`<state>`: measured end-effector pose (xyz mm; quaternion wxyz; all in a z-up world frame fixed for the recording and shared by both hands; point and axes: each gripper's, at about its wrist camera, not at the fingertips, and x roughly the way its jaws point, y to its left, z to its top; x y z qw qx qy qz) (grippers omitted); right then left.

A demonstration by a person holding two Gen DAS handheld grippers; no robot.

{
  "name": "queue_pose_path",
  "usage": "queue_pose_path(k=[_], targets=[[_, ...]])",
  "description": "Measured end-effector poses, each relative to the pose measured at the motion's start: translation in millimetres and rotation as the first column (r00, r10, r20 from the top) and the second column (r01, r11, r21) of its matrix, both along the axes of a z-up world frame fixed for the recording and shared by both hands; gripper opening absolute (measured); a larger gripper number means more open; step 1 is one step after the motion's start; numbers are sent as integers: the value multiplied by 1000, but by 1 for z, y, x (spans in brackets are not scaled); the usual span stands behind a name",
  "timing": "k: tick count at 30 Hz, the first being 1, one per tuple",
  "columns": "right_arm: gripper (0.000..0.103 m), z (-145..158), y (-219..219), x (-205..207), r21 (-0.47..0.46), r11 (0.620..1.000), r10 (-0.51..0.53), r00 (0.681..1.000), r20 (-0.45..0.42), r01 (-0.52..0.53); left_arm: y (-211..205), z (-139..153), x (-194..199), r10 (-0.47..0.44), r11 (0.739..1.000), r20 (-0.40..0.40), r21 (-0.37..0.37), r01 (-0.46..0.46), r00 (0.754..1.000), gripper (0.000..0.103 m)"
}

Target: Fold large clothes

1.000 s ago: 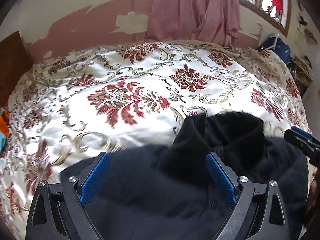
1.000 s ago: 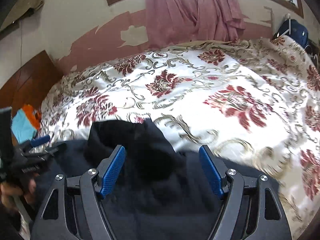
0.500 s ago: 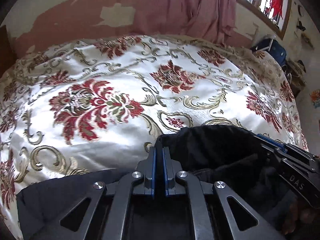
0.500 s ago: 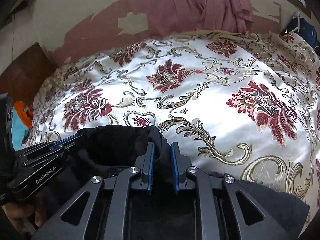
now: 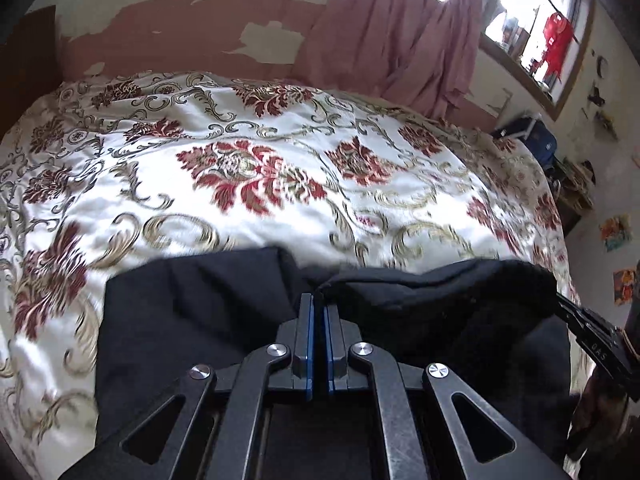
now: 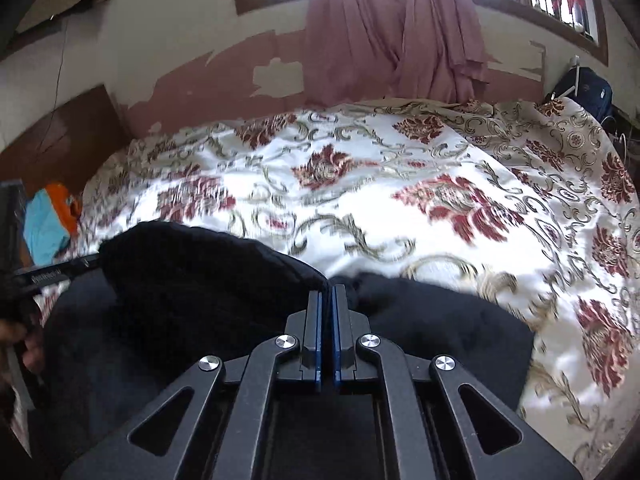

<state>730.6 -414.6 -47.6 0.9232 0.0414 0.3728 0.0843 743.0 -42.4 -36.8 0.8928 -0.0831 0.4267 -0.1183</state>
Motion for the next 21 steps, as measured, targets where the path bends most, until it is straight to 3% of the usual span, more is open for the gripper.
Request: queue_pose_path(k=[8, 14, 21], targets=[[3, -44, 2, -14, -52, 998, 27, 997, -75, -31, -2, -45, -21, 1, 998, -79, 57, 3, 997, 5], [3, -78, 10, -12, -68, 997, 22, 996, -86, -28, -9, -77, -25, 7, 996, -47, 94, -3, 999, 5], [3, -85, 11, -17, -51, 999, 17, 998, -52, -20, -4, -71, -36, -5, 999, 14, 53, 5, 1000, 7]])
